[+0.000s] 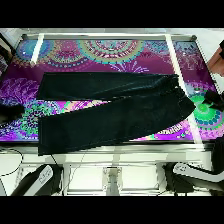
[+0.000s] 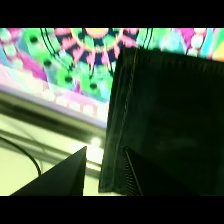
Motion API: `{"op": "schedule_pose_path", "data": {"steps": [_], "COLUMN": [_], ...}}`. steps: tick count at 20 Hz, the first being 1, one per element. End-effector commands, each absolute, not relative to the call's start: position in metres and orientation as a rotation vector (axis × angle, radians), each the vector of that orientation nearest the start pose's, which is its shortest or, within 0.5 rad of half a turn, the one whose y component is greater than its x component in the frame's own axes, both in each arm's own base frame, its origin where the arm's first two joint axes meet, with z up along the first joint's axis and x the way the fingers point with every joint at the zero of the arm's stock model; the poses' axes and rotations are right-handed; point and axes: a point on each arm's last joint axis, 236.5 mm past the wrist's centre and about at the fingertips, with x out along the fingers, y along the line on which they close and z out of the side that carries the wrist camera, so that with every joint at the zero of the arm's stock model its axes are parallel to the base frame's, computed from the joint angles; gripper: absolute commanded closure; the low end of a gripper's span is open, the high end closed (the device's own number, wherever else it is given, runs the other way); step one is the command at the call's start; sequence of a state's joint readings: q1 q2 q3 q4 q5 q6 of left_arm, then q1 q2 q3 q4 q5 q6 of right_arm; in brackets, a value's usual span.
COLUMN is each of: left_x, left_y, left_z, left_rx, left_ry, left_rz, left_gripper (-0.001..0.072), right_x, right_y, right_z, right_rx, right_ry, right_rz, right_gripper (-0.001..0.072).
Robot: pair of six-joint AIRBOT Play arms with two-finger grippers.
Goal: Fold the clothes and pants, and hang the long-sleeved shirts on hangers.
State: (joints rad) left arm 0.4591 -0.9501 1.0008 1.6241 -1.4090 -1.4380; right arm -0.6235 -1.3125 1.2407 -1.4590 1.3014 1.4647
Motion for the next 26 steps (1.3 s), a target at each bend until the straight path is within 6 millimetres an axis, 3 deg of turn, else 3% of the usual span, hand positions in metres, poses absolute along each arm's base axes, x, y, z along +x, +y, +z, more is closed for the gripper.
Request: {"op": "schedule_pose_path", "data": {"steps": [1, 3, 5, 7, 9, 12, 16, 18, 21, 23, 25, 26], "left_x": [0.192, 0.175, 0.153, 0.131, 0.109, 0.111, 0.104, 0.103, 0.127, 0.129, 0.123, 0.126], "left_y": [0.107, 0.082, 0.071, 0.074, 0.091, 0.09, 0.09, 0.094, 0.082, 0.081, 0.093, 0.095], "left_z": [0.005, -0.015, -0.029, -0.035, -0.035, -0.037, -0.047, -0.051, -0.058, -0.063, -0.067, -0.069], "left_rx": [-0.184, -0.24, -0.259, -0.244, -0.215, -0.219, -0.23, -0.249, -0.267, -0.249, -0.199, -0.193], "left_ry": [1.413, 1.47, 1.562, 1.65, 1.723, 1.726, 1.794, 1.801, 1.713, 1.72, 1.749, 1.741], "left_rz": [0.282, 0.213, 0.183, 0.211, 0.331, 0.318, 0.287, 0.291, 0.171, 0.129, 0.151, 0.153], "left_gripper": [0.0405, 0.0405, 0.0405, 0.0405, 0.0404, 0.0403, 0.0278, 0.0268, 0.0267, 0.0267, 0.0163, 0.0162], "right_x": [0.287, 0.286, 0.293, 0.296, 0.3, 0.302, 0.302, 0.302, 0.302, 0.3, 0.3, 0.3], "right_y": [-0.17, -0.158, -0.139, -0.13, -0.122, -0.115, -0.115, -0.115, -0.115, -0.113, -0.113, -0.113], "right_z": [-0.008, -0.011, -0.007, -0.005, -0.005, -0.005, -0.005, -0.005, -0.005, -0.006, -0.006, -0.006], "right_rx": [0.406, 0.44, 0.467, 0.447, 0.426, 0.404, 0.404, 0.404, 0.404, 0.406, 0.409, 0.409], "right_ry": [1.364, 1.354, 1.311, 1.302, 1.306, 1.313, 1.316, 1.316, 1.316, 1.323, 1.327, 1.326], "right_rz": [-0.301, -0.276, -0.208, -0.176, -0.152, -0.13, -0.128, -0.129, -0.129, -0.125, -0.123, -0.124], "right_gripper": [0.0303, 0.0303, 0.0303, 0.0303, 0.0303, 0.0303, 0.0303, 0.0303, 0.0303, 0.0303, 0.0303, 0.0303]}}
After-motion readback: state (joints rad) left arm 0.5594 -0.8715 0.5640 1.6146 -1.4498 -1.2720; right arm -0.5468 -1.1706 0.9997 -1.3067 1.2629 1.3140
